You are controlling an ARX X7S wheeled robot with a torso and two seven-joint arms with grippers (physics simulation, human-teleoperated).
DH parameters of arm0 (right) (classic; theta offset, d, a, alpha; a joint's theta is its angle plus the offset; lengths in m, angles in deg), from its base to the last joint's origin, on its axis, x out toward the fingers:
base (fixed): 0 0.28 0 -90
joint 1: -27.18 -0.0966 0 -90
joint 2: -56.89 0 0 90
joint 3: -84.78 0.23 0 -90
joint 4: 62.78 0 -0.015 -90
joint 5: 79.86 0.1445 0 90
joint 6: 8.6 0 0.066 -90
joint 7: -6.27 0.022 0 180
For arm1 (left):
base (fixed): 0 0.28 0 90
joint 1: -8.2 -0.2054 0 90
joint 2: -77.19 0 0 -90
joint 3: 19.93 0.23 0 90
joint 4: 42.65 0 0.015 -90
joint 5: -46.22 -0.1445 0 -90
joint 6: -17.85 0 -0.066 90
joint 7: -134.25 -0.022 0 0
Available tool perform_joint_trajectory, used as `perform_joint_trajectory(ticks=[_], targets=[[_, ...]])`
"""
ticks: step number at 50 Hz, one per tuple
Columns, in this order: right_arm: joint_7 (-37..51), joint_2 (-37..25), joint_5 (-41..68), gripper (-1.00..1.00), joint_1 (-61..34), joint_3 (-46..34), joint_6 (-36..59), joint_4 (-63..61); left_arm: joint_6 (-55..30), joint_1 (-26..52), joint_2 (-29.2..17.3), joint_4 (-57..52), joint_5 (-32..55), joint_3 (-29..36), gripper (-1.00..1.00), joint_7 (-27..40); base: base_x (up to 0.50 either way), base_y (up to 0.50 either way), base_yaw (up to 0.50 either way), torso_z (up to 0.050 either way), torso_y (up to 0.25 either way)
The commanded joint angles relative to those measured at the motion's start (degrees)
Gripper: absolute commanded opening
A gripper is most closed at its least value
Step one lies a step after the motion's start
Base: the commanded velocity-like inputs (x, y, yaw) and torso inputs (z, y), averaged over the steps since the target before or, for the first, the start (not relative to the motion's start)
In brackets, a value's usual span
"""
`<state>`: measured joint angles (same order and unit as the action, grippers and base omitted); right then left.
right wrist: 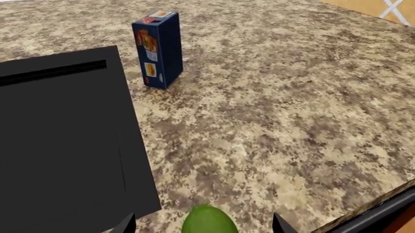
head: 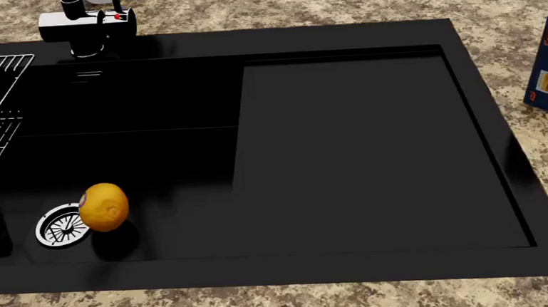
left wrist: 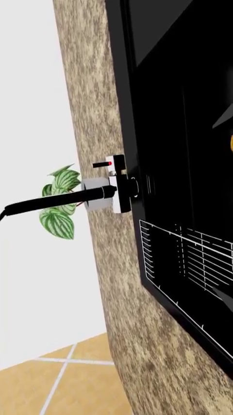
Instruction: Pick the lime from the counter and place it in the sink
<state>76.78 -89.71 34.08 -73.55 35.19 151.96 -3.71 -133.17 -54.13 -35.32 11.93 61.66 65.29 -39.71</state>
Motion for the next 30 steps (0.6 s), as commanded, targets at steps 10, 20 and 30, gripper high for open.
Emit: perform_joint_trajectory(ticks=[10, 20, 30], targets=[[-6.5, 4.2, -9.0, 1.00, 1.0, -0.5, 1.7, 2.8, 0.7, -0.7, -0.2, 0.6, 0.1, 0.1, 1.00, 0.2, 0.00, 0.00, 0.00, 0.000, 0.000], [-8.1, 6.3, -11.1, 1.00, 2.9, 0.0, 1.9, 2.4, 0.9, -0.7, -0.3, 0.6, 0.3, 0.0, 1.00, 0.2, 0.00, 0.00, 0.00, 0.000, 0.000], [-12.0, 8.4, -15.6, 1.00, 3.6, -1.1, 2.1, 3.2, 1.4, -0.8, -0.1, 1.2, 0.5, 0.4, 1.00, 0.2, 0.00, 0.00, 0.00, 0.000, 0.000]])
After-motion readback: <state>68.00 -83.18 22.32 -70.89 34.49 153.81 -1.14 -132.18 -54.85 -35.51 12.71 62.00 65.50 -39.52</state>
